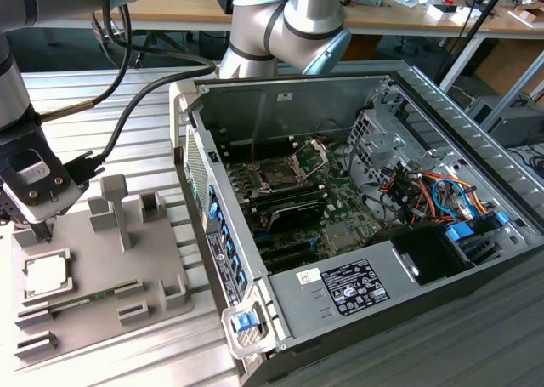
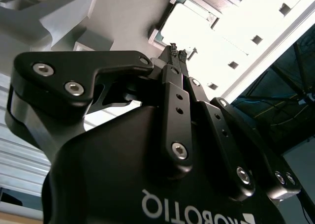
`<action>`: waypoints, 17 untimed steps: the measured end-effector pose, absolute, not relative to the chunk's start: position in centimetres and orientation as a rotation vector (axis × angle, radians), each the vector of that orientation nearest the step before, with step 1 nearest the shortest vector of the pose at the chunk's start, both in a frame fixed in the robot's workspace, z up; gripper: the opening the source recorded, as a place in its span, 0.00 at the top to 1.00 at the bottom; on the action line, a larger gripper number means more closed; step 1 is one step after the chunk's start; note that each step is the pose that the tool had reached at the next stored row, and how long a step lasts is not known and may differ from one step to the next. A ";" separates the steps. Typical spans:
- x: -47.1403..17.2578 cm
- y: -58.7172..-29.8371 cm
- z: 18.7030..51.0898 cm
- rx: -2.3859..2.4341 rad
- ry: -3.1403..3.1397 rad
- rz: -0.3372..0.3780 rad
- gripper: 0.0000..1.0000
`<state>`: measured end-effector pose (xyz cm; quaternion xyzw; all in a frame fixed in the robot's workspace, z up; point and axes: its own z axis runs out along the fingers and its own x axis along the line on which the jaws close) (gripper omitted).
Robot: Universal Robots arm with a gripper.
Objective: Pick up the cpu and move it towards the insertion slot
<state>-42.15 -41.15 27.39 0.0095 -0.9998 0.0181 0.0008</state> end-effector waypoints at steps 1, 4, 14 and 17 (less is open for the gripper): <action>-42.2 -41.2 27.4 0.030 -3.139 0.057 0.89; -42.2 -41.2 27.3 0.030 -3.139 0.057 0.89; -42.2 -41.3 27.1 0.030 -3.139 0.059 0.89; -42.2 -41.3 27.1 0.030 -3.139 0.060 0.89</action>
